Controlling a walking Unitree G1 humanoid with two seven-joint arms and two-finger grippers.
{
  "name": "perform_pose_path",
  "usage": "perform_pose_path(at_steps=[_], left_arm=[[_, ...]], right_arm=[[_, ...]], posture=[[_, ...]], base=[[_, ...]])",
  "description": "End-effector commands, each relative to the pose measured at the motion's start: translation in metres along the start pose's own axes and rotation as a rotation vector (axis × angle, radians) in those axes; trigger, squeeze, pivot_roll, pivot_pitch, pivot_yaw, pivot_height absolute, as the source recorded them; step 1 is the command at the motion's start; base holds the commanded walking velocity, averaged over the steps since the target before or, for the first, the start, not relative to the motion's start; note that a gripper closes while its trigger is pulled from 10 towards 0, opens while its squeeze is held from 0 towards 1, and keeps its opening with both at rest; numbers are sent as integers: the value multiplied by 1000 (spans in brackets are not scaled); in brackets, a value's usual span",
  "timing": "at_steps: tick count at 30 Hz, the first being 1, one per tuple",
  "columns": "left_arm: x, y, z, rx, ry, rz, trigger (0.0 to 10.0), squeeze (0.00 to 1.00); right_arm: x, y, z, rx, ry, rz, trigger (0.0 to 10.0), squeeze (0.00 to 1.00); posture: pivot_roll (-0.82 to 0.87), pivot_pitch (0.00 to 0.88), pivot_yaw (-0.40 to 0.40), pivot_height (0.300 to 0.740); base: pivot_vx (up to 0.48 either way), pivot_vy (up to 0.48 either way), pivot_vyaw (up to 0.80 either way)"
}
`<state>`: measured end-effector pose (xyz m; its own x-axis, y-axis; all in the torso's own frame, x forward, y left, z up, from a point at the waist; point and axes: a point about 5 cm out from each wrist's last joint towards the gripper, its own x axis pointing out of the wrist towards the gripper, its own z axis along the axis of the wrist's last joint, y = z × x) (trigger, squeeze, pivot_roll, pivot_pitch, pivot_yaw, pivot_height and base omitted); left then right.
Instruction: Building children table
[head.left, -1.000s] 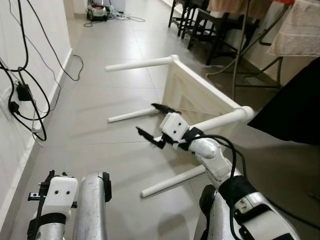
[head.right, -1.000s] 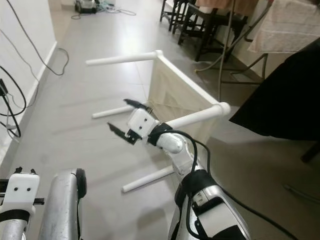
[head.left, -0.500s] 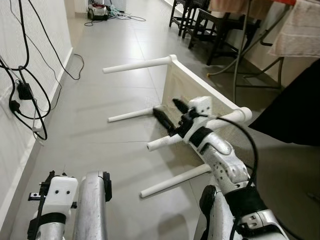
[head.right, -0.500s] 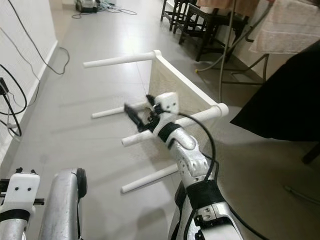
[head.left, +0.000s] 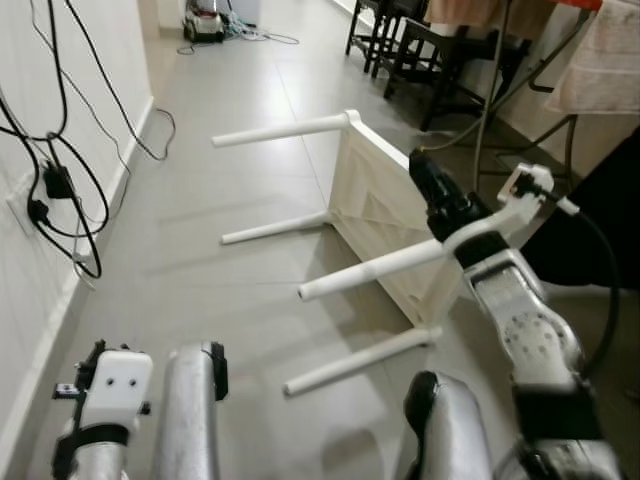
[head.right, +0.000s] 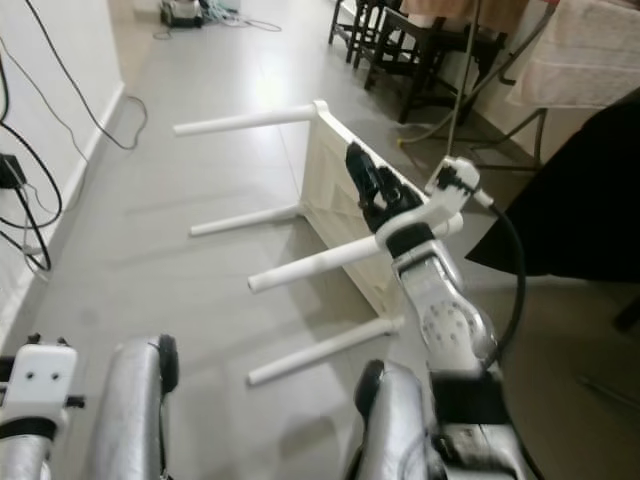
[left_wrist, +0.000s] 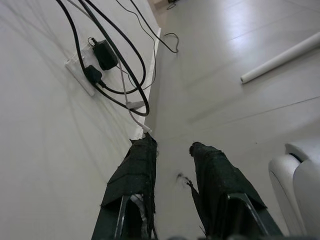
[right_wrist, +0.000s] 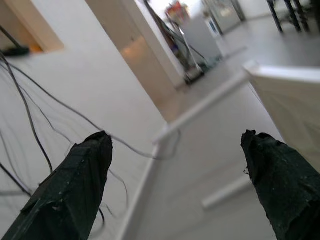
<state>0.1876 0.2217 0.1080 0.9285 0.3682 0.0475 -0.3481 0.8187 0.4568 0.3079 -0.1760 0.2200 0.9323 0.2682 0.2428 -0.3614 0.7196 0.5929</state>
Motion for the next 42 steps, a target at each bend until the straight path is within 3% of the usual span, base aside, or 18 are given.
perform_pose_path(at_steps=[1, 2, 3, 5, 7, 9, 15, 16, 17, 18, 19, 20, 21, 22, 25, 31, 38, 42], left_arm=[[-3, -1, -3, 10, 6, -12, 10000, 0], [-5, -1, -4, 10, 10, -12, 10000, 0], [-5, -1, -4, 10, 10, -12, 10000, 0], [-6, -1, -4, 11, 14, -13, 10000, 0], [-6, -1, -4, 11, 14, -13, 10000, 0], [-3, -2, -3, 12, 6, -18, 10000, 0], [2, 1, -2, 17, -1, -16, 10000, 0], [3, 1, -3, 18, 0, -14, 10000, 0], [3, 1, -3, 18, 0, -14, 10000, 0], [3, 0, -4, 18, 1, -14, 10000, 0], [3, -1, -4, 16, 0, -14, 10000, 0], [3, -1, -4, 16, 0, -14, 10000, 0], [3, -3, -3, 14, -3, -14, 10000, 0], [4, -3, -2, 12, -5, -12, 10000, 0], [3, 0, -4, 17, -2, 1, 10000, 0], [3, 3, -5, 21, 1, 18, 10000, 0], [4, 2, -5, 22, -1, 13, 10000, 0], [7, -1, -5, 24, -10, 4, 10000, 0]], right_arm=[[-14, -2, 8, -183, 1, -116, 10000, 0], [-30, -17, 13, -295, 8, -326, 10000, 0], [-30, -17, 13, -295, 8, -326, 10000, 0], [-54, -39, 15, -359, 24, -613, 10000, 0], [-54, -39, 15, -359, 24, -613, 10000, 0], [-65, -55, 9, -330, 63, -744, 10000, 0], [-58, -55, 6, -270, 76, -738, 10000, 0], [-53, -57, -4, -159, 103, -737, 10000, 0], [-53, -57, -4, -159, 103, -737, 10000, 0], [-42, -57, -20, 29, 152, -696, 10000, 0], [-33, -55, -29, 141, 169, -677, 10000, 0], [-33, -55, -29, 141, 169, -677, 10000, 0], [-21, -51, -37, 243, 179, -621, 10000, 0], [-13, -50, -40, 286, 179, -605, 10000, 0], [-2, -52, -43, 268, 170, -591, 10000, 0], [-4, -68, -60, 281, 216, -683, 10000, 0], [2, -72, -65, 311, 219, -680, 10000, 0], [23, -70, -68, 398, 214, -574, 10000, 0]], posture=[[48, 0, -134, 300], [42, 0, -131, 300], [42, 0, -131, 300], [37, 0, -123, 300], [37, 0, -123, 300], [40, 0, -119, 300], [41, 0, -121, 300], [42, 0, -119, 300], [42, 0, -119, 300], [50, 0, -119, 300], [56, 0, -122, 300], [56, 0, -122, 300], [74, 0, -131, 300], [85, 0, -137, 300], [89, 0, -140, 300], [108, 0, -151, 300], [106, 0, -146, 300], [111, 0, -139, 300]], base=[[0, 0, 0], [0, 0, 0], [0, 0, 0], [0, 0, 0], [0, 0, 0], [0, 0, 0], [0, 0, 0], [0, 0, 0], [0, 0, 0], [0, 0, 0], [0, 0, 0], [0, 0, 0], [0, 0, 0], [0, 0, 0], [0, 0, 0], [0, 0, 0], [0, 0, 0], [0, 0, 0]])
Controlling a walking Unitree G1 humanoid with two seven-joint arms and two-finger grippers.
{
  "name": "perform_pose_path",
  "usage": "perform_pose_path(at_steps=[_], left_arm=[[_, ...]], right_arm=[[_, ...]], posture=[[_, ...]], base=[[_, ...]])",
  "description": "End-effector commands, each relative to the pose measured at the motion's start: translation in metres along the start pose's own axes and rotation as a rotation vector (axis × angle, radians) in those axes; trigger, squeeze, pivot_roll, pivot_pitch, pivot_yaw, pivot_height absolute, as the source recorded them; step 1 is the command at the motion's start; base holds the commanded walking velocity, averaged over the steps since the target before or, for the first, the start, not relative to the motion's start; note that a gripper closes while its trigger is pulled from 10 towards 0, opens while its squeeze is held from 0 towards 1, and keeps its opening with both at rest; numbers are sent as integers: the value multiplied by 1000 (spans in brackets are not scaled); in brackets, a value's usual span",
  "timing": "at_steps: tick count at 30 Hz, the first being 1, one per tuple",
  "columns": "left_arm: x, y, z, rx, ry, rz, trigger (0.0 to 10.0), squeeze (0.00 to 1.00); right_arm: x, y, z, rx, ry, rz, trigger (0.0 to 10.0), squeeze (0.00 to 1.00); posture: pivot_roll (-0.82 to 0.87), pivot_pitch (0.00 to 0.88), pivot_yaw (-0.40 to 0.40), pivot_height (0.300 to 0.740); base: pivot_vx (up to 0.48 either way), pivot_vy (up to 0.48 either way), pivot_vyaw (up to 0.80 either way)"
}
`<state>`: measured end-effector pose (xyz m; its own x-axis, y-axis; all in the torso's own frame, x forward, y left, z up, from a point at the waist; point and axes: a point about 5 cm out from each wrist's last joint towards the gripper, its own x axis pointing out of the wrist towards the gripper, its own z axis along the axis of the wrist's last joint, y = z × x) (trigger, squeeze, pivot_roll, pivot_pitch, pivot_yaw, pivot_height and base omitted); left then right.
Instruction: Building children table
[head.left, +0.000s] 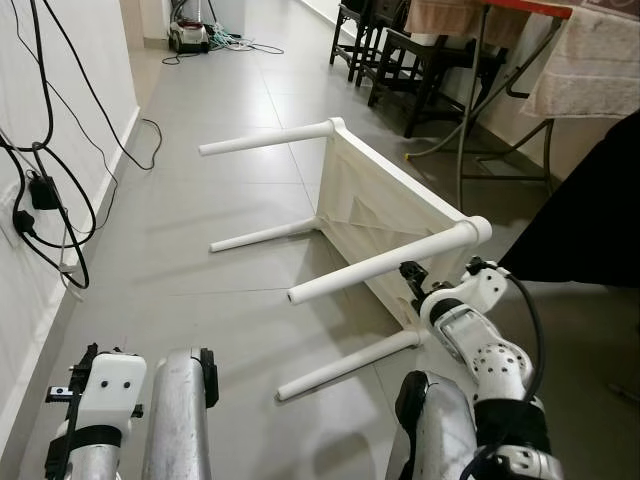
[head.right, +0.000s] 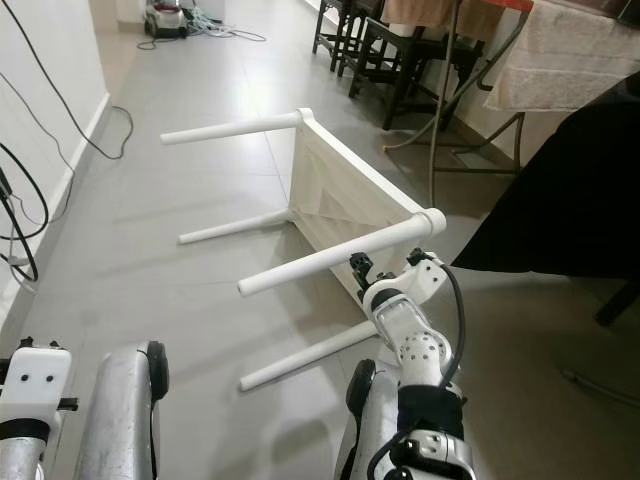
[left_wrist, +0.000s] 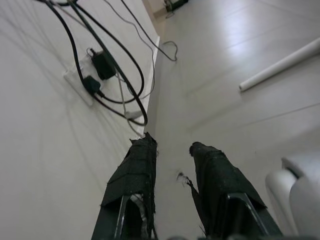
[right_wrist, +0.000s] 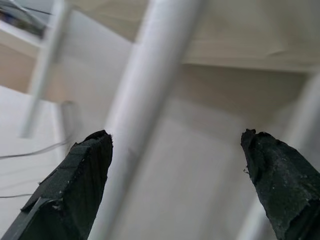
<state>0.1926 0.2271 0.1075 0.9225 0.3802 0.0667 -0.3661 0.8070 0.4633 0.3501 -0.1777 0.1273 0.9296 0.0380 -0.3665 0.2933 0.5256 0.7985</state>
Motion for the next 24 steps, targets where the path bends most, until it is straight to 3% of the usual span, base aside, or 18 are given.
perform_pose_path(at_steps=[1, 3, 8, 19, 24], left_arm=[[0, -3, -2, 15, 1, -17, 10000, 0], [1, -3, -2, 16, -1, -17, 10000, 0], [0, -2, -3, 18, 2, -15, 10000, 0], [3, -1, -2, 23, -2, -18, 10000, 0], [5, 0, -1, 31, -10, -19, 10000, 0]], right_arm=[[4, 6, 3, 17, 0, 56, 10000, 0], [7, 16, 1, 27, 16, 116, 10000, 0], [12, 21, -9, 48, 45, 126, 10000, 0], [29, 14, -28, 65, 75, 46, 10000, 0], [37, 25, -31, 141, 68, 109, 10000, 0]], posture=[[111, 0, -139, 300], [114, 0, -140, 300], [119, 0, -138, 300], [136, 0, -132, 300], [150, 0, -123, 300]], base=[[0, 0, 0], [0, 0, 0], [0, 0, 0], [0, 0, 0], [0, 0, 0]])
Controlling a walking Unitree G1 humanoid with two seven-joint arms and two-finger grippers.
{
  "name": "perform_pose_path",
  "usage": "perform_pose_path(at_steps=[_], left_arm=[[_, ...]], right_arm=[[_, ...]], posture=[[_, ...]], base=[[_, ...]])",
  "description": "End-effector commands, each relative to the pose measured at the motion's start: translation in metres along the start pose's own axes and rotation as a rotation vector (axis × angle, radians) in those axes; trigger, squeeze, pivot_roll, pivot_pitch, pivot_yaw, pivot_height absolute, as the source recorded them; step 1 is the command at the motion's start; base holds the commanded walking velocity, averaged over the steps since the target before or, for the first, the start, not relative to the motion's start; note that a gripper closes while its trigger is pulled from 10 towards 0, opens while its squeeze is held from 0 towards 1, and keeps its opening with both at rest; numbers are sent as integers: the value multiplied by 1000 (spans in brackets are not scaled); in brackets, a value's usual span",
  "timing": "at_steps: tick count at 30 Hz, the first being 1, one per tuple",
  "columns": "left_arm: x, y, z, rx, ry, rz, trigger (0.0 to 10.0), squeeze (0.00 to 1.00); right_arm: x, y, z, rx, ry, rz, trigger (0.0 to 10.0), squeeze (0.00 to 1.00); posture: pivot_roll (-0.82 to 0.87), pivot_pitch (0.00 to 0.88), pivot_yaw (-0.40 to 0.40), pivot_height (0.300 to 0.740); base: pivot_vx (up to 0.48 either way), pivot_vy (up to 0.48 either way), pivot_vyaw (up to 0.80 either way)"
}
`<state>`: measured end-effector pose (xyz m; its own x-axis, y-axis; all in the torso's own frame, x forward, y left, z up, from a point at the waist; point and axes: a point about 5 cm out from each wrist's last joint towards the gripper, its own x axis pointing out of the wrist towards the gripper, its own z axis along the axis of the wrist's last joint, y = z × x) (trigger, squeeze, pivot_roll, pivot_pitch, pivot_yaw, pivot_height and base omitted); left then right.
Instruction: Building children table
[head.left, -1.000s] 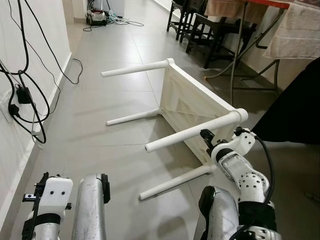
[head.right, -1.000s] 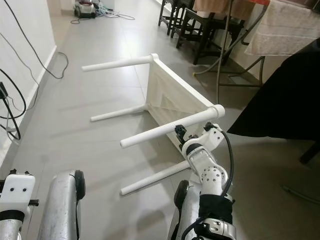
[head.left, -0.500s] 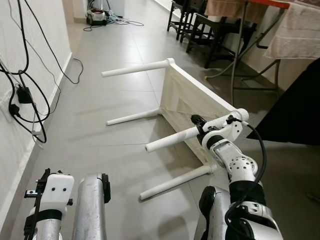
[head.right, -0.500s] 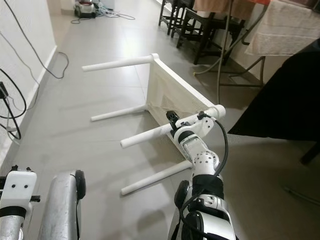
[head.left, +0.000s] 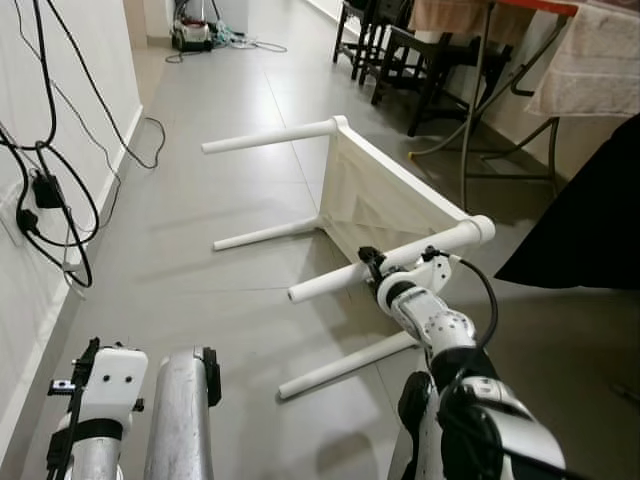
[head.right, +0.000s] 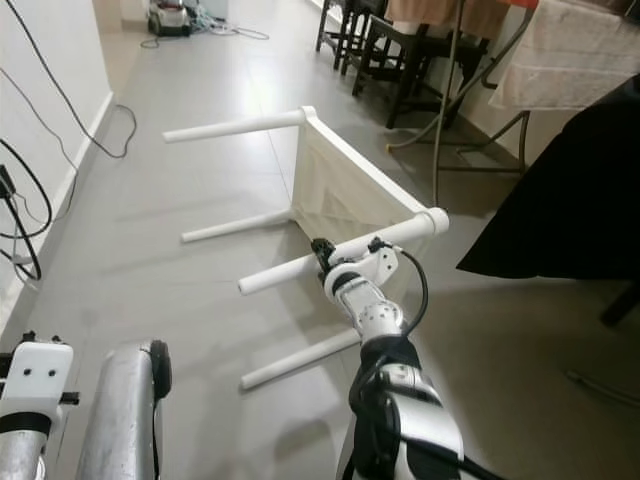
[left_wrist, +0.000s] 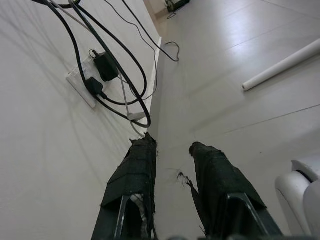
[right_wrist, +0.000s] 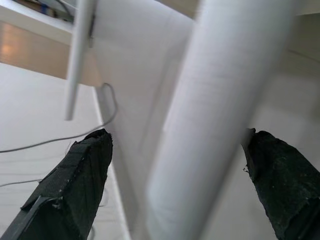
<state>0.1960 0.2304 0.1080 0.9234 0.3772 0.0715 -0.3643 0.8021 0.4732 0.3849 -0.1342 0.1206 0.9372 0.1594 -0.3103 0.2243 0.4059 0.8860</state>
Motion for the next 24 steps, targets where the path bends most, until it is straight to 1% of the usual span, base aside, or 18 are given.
perform_pose_path(at_steps=[1, 4, 5, 6, 7, 8, 9, 13, 20, 21, 22, 23, 24], left_arm=[[1, -1, -1, 20, -4, -18, 10000, 0], [1, -2, 0, 21, -6, -21, 10000, 0], [1, -1, 0, 24, -8, -23, 10000, 0], [1, -1, 0, 24, -8, -23, 10000, 0], [1, -1, 0, 26, -9, -24, 10000, 0], [1, -1, 0, 26, -9, -24, 10000, 0], [1, 0, 0, 28, -9, -25, 10000, 0], [0, 1, 0, 31, -9, -25, 10000, 0], [-1, 3, 0, 40, -6, -32, 10000, 0], [-1, 3, -1, 42, -5, -36, 10000, 0], [-1, 3, -1, 42, -5, -36, 10000, 0], [-1, 2, -1, 44, -5, -38, 10000, 0], [-1, 2, -1, 44, -5, -38, 10000, 0]], right_arm=[[0, -2, 2, 15, -14, 4, 10000, 0], [1, -1, 1, 24, -14, 15, 10000, 0], [3, -1, -5, 41, -11, 16, 3294, 0], [3, -1, -5, 41, -11, 16, 3294, 0], [3, -2, -8, 47, -8, 14, 941, 0], [3, -2, -8, 47, -8, 14, 941, 0], [3, -2, -11, 49, -3, 13, 0, 0], [4, -3, -15, 44, 0, 5, 0, 0], [5, -6, -13, 37, -29, -9, 0, 0], [5, -4, -11, 9, -37, 4, 0, 0], [5, -4, -11, 9, -37, 4, 0, 0], [6, 4, -8, -35, -51, 33, 0, 0], [6, 4, -8, -35, -51, 33, 0, 0]], posture=[[150, 0, -123, 300], [151, 0, -122, 300], [157, 0, -121, 300], [157, 0, -121, 300], [162, 0, -122, 300], [162, 0, -122, 300], [167, 0, -122, 300], [172, 0, -120, 300], [176, 0, -113, 300], [181, 0, -111, 300], [181, 0, -111, 300], [191, 0, -114, 300], [191, 0, -114, 300]], base=[[0, 0, 0], [0, 0, 0], [0, 0, 0], [0, 0, 0], [0, 0, 0], [0, 0, 0], [0, 0, 0], [0, 0, 0], [0, 0, 0], [0, 0, 0], [0, 0, 0], [0, 0, 0], [0, 0, 0]])
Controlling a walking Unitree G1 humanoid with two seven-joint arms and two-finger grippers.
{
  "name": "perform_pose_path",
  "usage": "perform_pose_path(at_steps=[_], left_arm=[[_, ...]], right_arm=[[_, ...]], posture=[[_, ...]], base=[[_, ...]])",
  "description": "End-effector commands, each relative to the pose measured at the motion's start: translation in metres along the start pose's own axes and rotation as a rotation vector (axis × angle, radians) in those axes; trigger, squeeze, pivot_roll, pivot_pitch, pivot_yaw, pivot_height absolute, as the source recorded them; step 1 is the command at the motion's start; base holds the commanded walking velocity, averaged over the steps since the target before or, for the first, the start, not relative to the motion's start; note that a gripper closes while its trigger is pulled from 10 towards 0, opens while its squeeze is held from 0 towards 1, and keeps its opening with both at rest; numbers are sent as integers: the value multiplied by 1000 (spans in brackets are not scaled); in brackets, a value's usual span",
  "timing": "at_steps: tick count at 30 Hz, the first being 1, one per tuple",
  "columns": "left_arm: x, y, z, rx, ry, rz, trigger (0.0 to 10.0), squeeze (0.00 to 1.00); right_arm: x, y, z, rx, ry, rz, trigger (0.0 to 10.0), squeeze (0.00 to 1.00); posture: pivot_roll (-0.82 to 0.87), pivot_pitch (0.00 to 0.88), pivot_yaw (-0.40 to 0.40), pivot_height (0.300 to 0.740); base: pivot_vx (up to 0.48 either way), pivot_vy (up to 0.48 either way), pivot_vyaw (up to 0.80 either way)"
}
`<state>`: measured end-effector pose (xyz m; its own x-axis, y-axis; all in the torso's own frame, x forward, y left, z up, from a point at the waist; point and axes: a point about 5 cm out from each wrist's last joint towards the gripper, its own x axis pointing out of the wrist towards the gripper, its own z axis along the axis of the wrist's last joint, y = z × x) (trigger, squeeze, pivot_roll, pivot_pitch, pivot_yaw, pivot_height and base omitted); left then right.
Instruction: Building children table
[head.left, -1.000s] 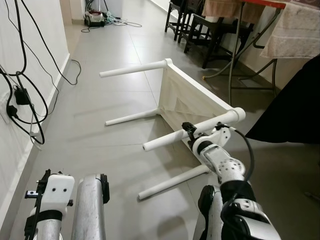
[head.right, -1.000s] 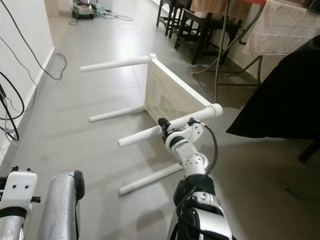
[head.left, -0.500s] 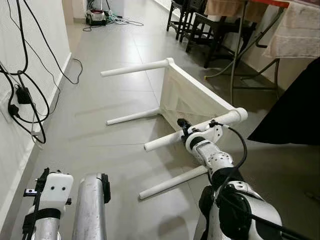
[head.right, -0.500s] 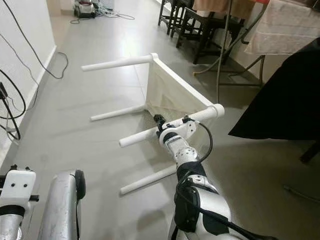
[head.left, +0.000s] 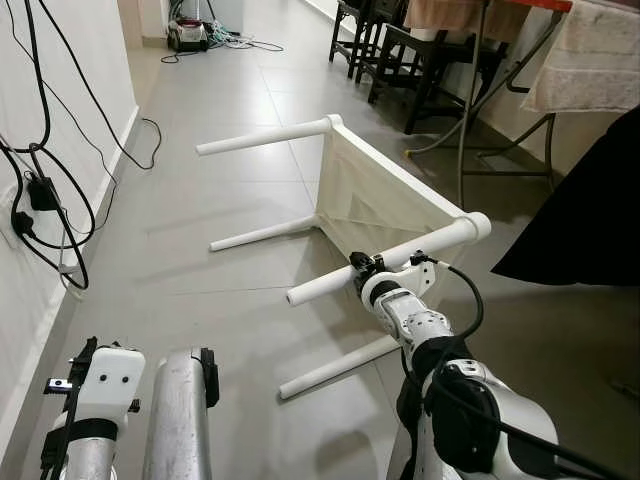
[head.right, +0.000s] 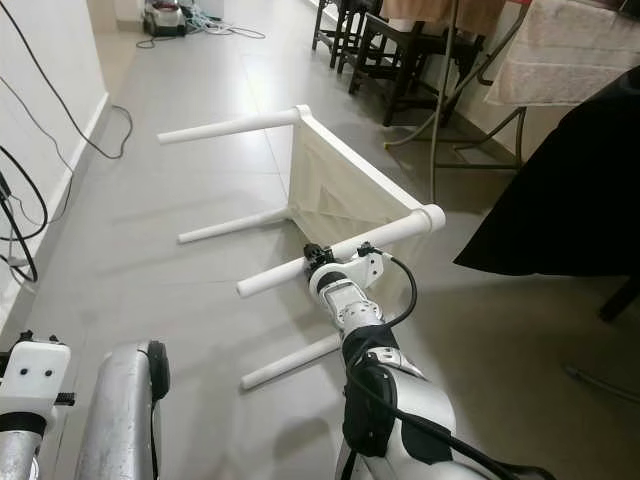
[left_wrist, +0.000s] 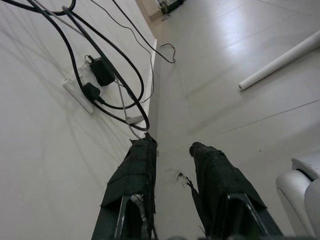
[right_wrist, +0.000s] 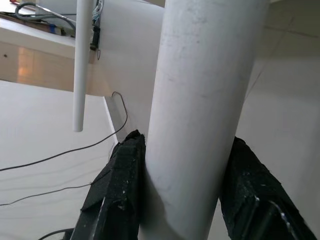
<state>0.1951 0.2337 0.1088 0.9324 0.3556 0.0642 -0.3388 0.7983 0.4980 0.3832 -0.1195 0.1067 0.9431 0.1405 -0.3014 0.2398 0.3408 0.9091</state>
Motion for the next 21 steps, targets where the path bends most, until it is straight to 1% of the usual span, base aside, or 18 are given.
perform_pose_path(at_steps=[1, 2, 3, 4, 5, 6, 7, 8, 9, 10, 11, 12, 14, 15, 16, 17, 20, 21], left_arm=[[-1, -1, 0, 18, 0, -14, 10000, 0], [-1, 0, 0, 20, 1, -12, 10000, 0], [-2, 1, 0, 22, 3, -10, 10000, 0], [-2, 2, -1, 23, 5, -8, 10000, 0], [-2, 2, -1, 23, 5, -8, 10000, 0], [-2, 1, -1, 25, 6, -9, 10000, 0], [-2, 1, -1, 25, 6, -9, 10000, 0], [-2, 1, -1, 25, 6, -10, 10000, 0], [-2, 1, -1, 25, 6, -10, 10000, 0], [-1, 0, 0, 24, 4, -10, 10000, 0], [0, -1, 0, 23, 1, -9, 10000, 0], [0, -1, 1, 22, -1, -6, 10000, 0], [0, -1, 1, 22, -1, -6, 10000, 0], [0, 0, 1, 22, -2, -3, 10000, 0], [-1, 0, 0, 22, -1, 0, 10000, 0], [-1, 0, 0, 23, 0, 2, 10000, 0], [-1, 0, 0, 23, 0, 2, 10000, 0], [-2, 0, -1, 23, 1, 3, 10000, 0]], right_arm=[[3, 23, 13, -184, -49, 84, 0, 0], [3, 42, 19, -300, -96, 156, 0, 0], [2, 68, 24, -438, -153, 259, 0, 0], [1, 86, 27, -526, -190, 328, 0, 0], [1, 86, 27, -526, -190, 328, 0, 0], [-4, 112, 28, -660, -254, 436, 0, 0], [-4, 112, 28, -660, -254, 436, 0, 0], [-8, 128, 27, -757, -300, 514, 0, 0], [-8, 128, 27, -757, -300, 514, 0, 0], [-13, 142, 25, -836, -340, 586, 0, 0], [-17, 151, 23, -904, -374, 633, 0, 0], [-20, 156, 21, -957, -403, 669, 0, 0], [-20, 156, 21, -957, -403, 669, 0, 0], [-22, 159, 17, -1021, -434, 699, 0, 0], [-25, 159, 12, -1094, -464, 724, 0, 0], [-26, 158, 8, -1141, -482, 741, 0, 0], [-26, 158, 8, -1141, -482, 741, 0, 0], [-27, 154, 3, -1208, -493, 759, 0, 0]], posture=[[191, 0, -113, 300], [191, 0, -113, 300], [184, 0, -106, 300], [184, 0, -106, 300], [184, 0, -106, 300], [181, 0, -104, 300], [181, 0, -104, 300], [182, 0, -105, 300], [182, 0, -105, 300], [184, 0, -109, 300], [184, 0, -109, 300], [183, 0, -110, 300], [183, 0, -110, 300], [185, 0, -112, 300], [183, 0, -113, 300], [183, 0, -113, 300], [183, 0, -113, 300], [185, 0, -118, 300]], base=[[0, 0, 0], [0, 0, 0], [0, 0, 0], [0, 0, 0], [0, 0, 0], [0, 0, 0], [0, 0, 0], [0, 0, 0], [0, 0, 0], [0, 0, 0], [0, 0, 0], [0, 0, 0], [0, 0, 0], [0, 0, 0], [0, 0, 0], [0, 0, 0], [0, 0, 0], [0, 0, 0]])
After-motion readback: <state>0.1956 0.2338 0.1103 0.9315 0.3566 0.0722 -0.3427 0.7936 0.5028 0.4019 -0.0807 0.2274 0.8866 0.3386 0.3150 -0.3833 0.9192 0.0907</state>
